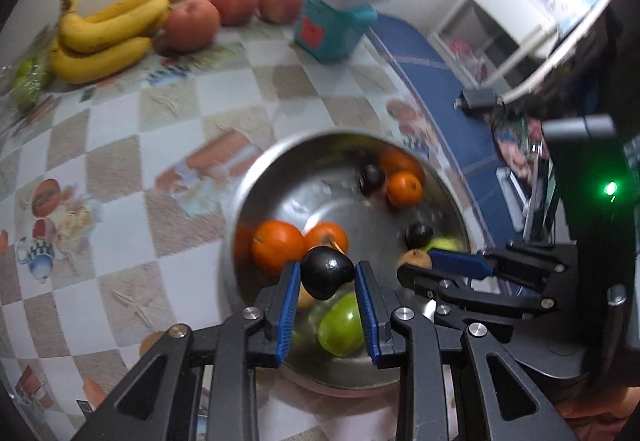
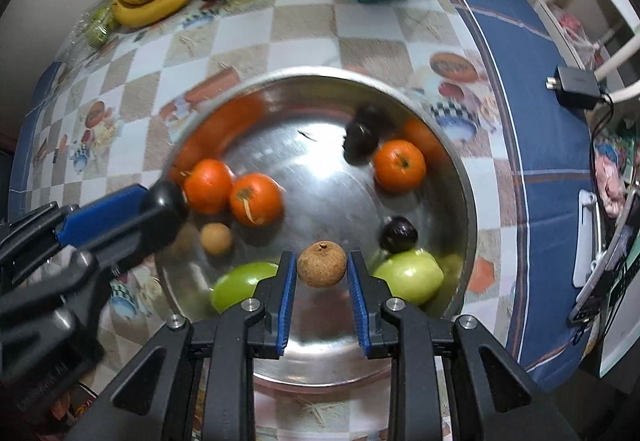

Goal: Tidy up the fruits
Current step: 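Carry the dark plum and brown kiwi with both tools over the basin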

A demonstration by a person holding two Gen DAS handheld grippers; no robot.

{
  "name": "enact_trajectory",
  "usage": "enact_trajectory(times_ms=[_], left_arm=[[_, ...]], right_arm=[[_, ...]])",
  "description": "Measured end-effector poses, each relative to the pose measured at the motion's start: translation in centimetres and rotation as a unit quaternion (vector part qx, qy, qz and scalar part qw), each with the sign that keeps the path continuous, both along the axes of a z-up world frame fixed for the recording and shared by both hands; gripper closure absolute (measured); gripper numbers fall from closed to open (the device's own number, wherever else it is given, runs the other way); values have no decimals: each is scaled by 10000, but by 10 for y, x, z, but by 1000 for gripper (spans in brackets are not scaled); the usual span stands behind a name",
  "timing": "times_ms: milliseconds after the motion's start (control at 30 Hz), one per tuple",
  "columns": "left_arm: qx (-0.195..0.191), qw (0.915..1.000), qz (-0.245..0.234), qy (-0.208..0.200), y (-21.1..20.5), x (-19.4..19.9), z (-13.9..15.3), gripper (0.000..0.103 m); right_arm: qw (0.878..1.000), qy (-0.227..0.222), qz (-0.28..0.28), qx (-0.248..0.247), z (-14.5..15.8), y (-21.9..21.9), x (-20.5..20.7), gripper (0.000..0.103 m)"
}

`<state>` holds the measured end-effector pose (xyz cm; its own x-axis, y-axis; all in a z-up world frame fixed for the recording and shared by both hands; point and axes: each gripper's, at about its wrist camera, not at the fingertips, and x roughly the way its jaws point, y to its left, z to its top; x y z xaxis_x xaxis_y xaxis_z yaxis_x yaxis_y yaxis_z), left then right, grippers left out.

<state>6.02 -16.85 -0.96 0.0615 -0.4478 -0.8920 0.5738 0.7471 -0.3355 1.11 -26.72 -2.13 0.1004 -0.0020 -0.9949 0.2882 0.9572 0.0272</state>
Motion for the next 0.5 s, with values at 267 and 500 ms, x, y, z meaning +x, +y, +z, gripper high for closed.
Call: enact_trajectory(times_ms=[267,500], left_arm=[[342,9991,-87,220,-4,-7,-17,73],[478,9981,-152,369,-4,-7,-26,72]], right_arm=[[9998,201,-26,31,-14,-4,-12,76],[9996,264,-27,41,-22,-2,-14,76]])
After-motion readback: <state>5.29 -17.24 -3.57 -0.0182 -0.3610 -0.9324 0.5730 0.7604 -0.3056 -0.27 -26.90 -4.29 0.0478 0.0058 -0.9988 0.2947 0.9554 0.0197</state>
